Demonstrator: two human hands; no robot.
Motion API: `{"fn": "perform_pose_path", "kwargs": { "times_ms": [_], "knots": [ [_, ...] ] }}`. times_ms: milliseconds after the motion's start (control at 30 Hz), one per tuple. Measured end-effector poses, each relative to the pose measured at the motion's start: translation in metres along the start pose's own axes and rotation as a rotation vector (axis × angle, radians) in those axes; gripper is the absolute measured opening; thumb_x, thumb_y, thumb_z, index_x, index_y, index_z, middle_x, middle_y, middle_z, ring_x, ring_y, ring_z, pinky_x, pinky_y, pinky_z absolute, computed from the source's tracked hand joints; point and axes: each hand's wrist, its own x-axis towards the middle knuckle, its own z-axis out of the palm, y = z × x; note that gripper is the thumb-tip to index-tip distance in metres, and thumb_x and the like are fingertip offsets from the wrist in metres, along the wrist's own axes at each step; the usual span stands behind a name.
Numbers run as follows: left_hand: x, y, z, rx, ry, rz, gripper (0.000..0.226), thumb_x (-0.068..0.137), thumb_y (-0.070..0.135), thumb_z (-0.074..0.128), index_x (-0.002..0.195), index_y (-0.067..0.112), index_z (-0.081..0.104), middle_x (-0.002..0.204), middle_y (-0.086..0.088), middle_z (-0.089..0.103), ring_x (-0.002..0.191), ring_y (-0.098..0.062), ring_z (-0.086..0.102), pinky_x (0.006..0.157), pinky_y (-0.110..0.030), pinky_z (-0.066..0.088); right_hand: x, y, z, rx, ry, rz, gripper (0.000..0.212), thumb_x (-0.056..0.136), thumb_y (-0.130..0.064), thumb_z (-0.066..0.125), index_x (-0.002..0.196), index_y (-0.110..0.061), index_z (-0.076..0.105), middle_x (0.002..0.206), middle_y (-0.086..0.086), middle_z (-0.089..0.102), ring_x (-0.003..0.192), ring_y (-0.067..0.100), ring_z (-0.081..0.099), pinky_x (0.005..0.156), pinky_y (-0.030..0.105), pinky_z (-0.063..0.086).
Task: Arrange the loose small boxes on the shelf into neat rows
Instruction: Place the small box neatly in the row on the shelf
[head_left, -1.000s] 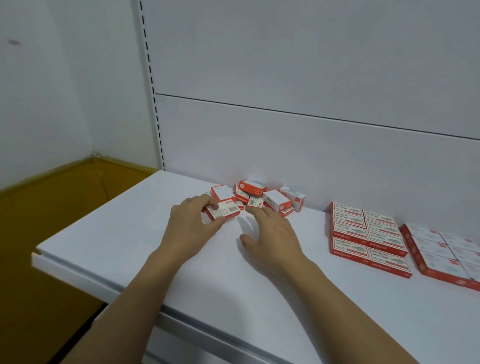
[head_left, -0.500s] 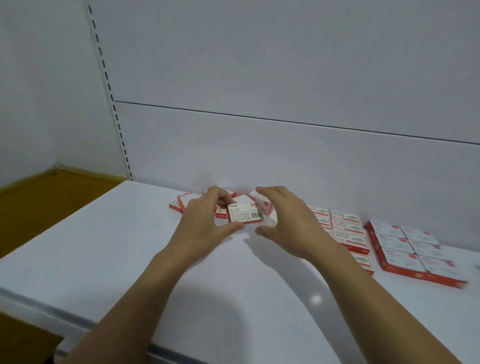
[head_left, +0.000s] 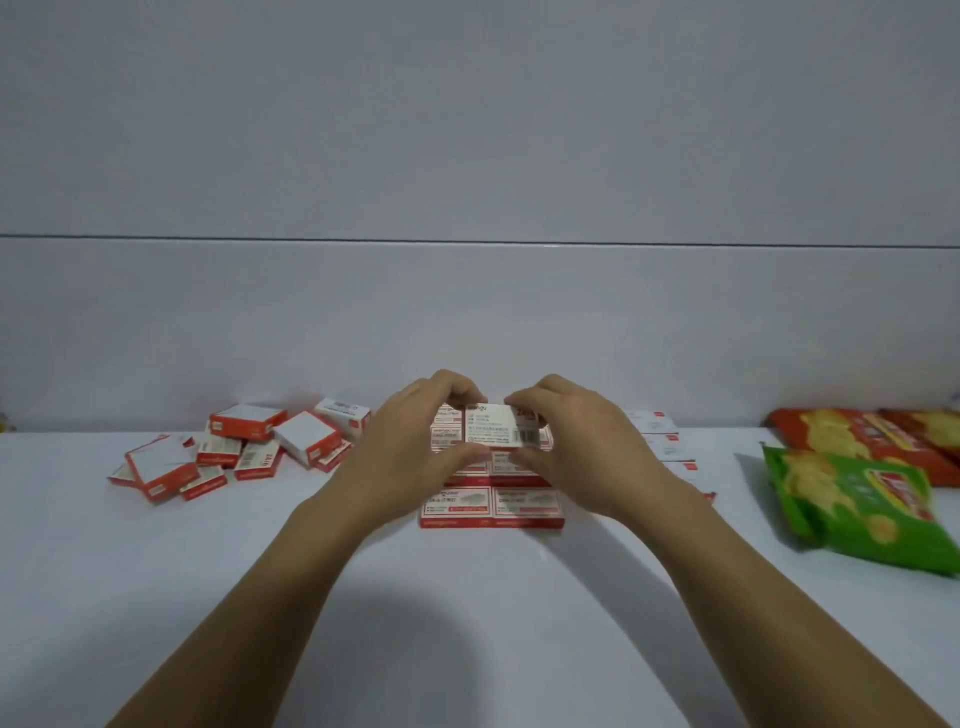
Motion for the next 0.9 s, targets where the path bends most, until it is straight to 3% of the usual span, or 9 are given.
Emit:
{"fn": "perform_pose_path", "kwargs": {
  "times_ms": [67,200,333,400,533,633,700,800,900],
  "knots": [
    [0.01,0.01,0.012,0.02,-0.039,0.013,0.05,0.076,0.033,0.077,0.116,0.037,0.047,0.115,0.013,0.057,0.105,-0.008,0.052,0.088,-0.033,0.052,-0.005,0.016,-0.001,0.029,0.02,0.035,0.047,0.085,-0.032,0.068,0.129,-0.027,0.052,0.116,-0.01,0.053,0.103,0.01,0.052,0.084,0.026,0.046],
    [0.02,0.021,0.036,0.009,-0.063,0.004,0.071,0.074,0.034,0.078,0.132,0.039,0.039,0.126,0.016,0.049,0.109,0.0,0.043,0.095,-0.027,0.046,-0.018,0.041,0.001,0.076,0.073,0.093,0.046,0.086,-0.025,0.067,0.13,-0.024,0.054,0.118,-0.007,0.054,0.108,0.013,0.052,0.087,0.026,0.044],
    [0.009,0.02,0.056,0.018,-0.054,0.037,0.067,0.074,0.039,0.077,0.13,0.04,0.041,0.123,0.019,0.052,0.11,-0.004,0.046,0.097,-0.032,0.043,-0.038,0.057,0.016,0.208,0.19,0.116,0.044,0.081,-0.016,0.072,0.124,-0.022,0.061,0.111,-0.006,0.058,0.101,0.012,0.054,0.08,0.016,0.035],
    [-0.001,0.019,0.064,-0.009,-0.059,0.016,0.061,0.075,0.038,0.076,0.126,0.044,0.043,0.12,0.02,0.054,0.108,-0.004,0.049,0.096,-0.029,0.044,-0.043,0.059,0.02,0.297,0.199,0.096,0.045,0.078,-0.013,0.075,0.121,-0.021,0.063,0.108,-0.005,0.06,0.098,0.011,0.057,0.084,0.017,0.039],
    [-0.01,0.03,0.065,-0.255,-0.016,-0.06,0.047,0.075,0.023,0.079,0.101,0.047,0.048,0.098,0.03,0.058,0.095,0.012,0.056,0.073,-0.006,0.048,-0.044,0.054,0.022,0.46,0.196,0.093,0.05,0.075,-0.008,0.077,0.122,-0.019,0.063,0.111,-0.005,0.061,0.095,0.007,0.06,0.089,0.019,0.047],
    [-0.009,0.034,0.064,-0.314,0.025,-0.063,0.043,0.073,0.025,0.079,0.1,0.043,0.051,0.096,0.026,0.062,0.092,0.007,0.059,0.072,-0.01,0.05,-0.044,0.051,0.024,0.641,0.18,0.14,0.05,0.079,-0.002,0.072,0.124,-0.022,0.062,0.117,-0.009,0.059,0.097,0.003,0.062,0.088,0.017,0.05],
    [-0.01,0.035,0.063,-0.285,0.045,-0.047,0.042,0.072,0.03,0.079,0.099,0.044,0.051,0.098,0.027,0.059,0.094,0.005,0.057,0.074,-0.011,0.051,-0.044,0.051,0.023,0.816,0.125,0.198,0.05,0.082,0.004,0.065,0.123,-0.024,0.062,0.119,-0.007,0.062,0.101,0.007,0.064,0.086,0.022,0.053],
    [-0.01,0.035,0.06,-0.176,0.076,-0.006,0.044,0.072,0.032,0.08,0.096,0.049,0.047,0.099,0.029,0.054,0.095,0.008,0.053,0.076,-0.008,0.047,-0.046,0.048,0.017,1.103,0.041,0.263,0.041,0.084,-0.006,0.066,0.12,-0.026,0.064,0.11,-0.003,0.07,0.099,0.01,0.067,0.081,0.023,0.053],
    [-0.01,0.036,0.06,-0.133,0.081,0.061,0.038,0.074,0.037,0.077,0.098,0.046,0.05,0.1,0.024,0.055,0.096,0.002,0.054,0.079,-0.016,0.049,-0.048,0.043,0.015,1.171,0.034,0.329,0.039,0.078,-0.028,0.076,0.115,-0.028,0.064,0.095,-0.002,0.074,0.088,0.009,0.07,0.068,0.017,0.05]
  ]
}}
